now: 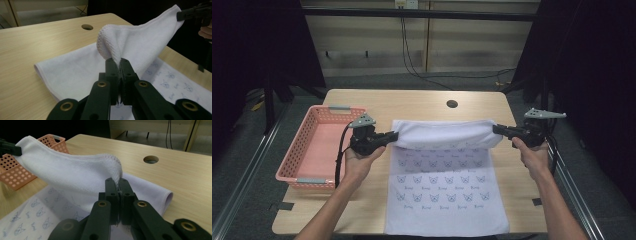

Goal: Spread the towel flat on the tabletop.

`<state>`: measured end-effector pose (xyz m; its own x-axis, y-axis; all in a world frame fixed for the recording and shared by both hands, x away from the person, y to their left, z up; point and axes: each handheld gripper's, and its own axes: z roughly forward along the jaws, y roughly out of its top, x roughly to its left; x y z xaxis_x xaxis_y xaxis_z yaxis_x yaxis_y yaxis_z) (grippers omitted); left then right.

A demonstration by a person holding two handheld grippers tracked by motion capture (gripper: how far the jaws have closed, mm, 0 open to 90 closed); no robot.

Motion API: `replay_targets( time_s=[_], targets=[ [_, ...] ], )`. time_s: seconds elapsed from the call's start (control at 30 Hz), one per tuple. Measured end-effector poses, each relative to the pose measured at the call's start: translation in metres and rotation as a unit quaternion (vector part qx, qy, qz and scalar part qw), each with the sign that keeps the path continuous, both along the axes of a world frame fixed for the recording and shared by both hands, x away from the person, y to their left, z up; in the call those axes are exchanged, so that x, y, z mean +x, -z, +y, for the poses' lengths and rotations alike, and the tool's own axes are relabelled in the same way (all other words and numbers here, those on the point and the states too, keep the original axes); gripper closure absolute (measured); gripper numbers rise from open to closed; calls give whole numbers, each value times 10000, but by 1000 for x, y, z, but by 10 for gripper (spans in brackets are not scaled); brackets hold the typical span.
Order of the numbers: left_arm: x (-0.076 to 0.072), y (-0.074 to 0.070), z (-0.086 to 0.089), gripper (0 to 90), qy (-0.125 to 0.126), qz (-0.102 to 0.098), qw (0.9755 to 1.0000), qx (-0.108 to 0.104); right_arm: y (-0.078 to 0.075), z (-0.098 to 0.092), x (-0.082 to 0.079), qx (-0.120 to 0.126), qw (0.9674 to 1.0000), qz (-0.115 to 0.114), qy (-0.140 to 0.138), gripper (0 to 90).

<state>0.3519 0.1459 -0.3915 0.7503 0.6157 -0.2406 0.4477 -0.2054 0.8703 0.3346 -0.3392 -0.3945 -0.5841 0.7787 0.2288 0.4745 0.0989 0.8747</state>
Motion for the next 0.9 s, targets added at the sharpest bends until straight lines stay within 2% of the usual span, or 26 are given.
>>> replay_targets(
  time_s=[0.07, 0.1, 0.13, 0.17, 0.2, 0.3, 0.33, 0.4, 0.47, 0.5, 0.53, 0.57, 0.6, 0.63, 0.67, 0.7, 0.73, 0.77, 0.8, 0.87, 0.9],
  targets=[
    [-4, -12, 1, 873, -6, -119, 9999, -64, -8, -1, -7, 120, 9999, -88, -26, 880],
    [-4, -12, 1, 873, -6, -119, 9999, -64, -13, -2, -10, 192, 9997, -169, -9, 880],
    [-10, -23, 3, 873, -8, -233, 9996, -125, -17, -3, -13, 273, 9994, -216, -30, 881],
    [-10, -23, 3, 873, -8, -233, 9996, -125, -17, -3, -13, 273, 9994, -216, -30, 881],
    [-17, -32, 3, 873, 60, -338, 9994, -82, -26, -2, -21, 245, 9991, -330, -43, 880],
    [-26, -37, 6, 872, 144, -366, 9990, -193, -32, -3, -29, 266, 9987, -413, -111, 881],
    [-38, -38, 9, 872, 198, -401, 9986, -299, -35, -5, -38, 336, 9981, -494, -161, 880],
    [-49, -29, 8, 872, 319, -350, 9987, -206, -31, -6, -47, 333, 9981, -484, -178, 880],
    [-57, -12, 7, 872, 397, -137, 9990, -123, -22, -5, -56, 260, 9986, -392, -220, 881],
    [-57, -12, 7, 872, 397, -137, 9990, -123, -22, -5, -56, 260, 9986, -392, -220, 881],
    [-64, 8, 7, 872, 414, 20, 9991, -64, -9, -5, -64, 225, 9991, -236, -275, 881],
    [-64, 8, 7, 871, 414, 20, 9991, -64, -9, -5, -64, 225, 9991, -236, -275, 881],
    [-70, 26, 10, 871, 471, 149, 9988, -47, 5, -3, -74, 160, 9992, -71, -354, 880],
    [-74, 35, 12, 871, 441, 267, 9986, -128, 12, -2, -80, 115, 9992, 15, -371, 880],
    [-74, 35, 12, 871, 441, 267, 9986, -128, 12, -2, -80, 115, 9992, 15, -371, 880],
    [-77, 42, 13, 871, 514, 371, 9979, -133, 19, -1, -85, 98, 9990, 109, -411, 880],
    [-85, 50, 12, 870, 547, 302, 9979, 155, 29, 1, -97, -18, 9986, 255, -469, 878],
    [-85, 50, 12, 869, 547, 302, 9979, 155, 29, 1, -97, -18, 9986, 255, -469, 878],
    [-92, 58, 12, 868, 646, 287, 9972, 243, 38, 1, -107, 23, 9979, 359, -543, 872],
    [-96, 69, 10, 862, 773, 430, 9950, 461, 47, 3, -117, -128, 9969, 487, -607, 863],
    [-98, 75, 10, 858, 827, 522, 9932, 636, 53, 4, -122, -167, 9960, 584, -653, 854]
  ],
)
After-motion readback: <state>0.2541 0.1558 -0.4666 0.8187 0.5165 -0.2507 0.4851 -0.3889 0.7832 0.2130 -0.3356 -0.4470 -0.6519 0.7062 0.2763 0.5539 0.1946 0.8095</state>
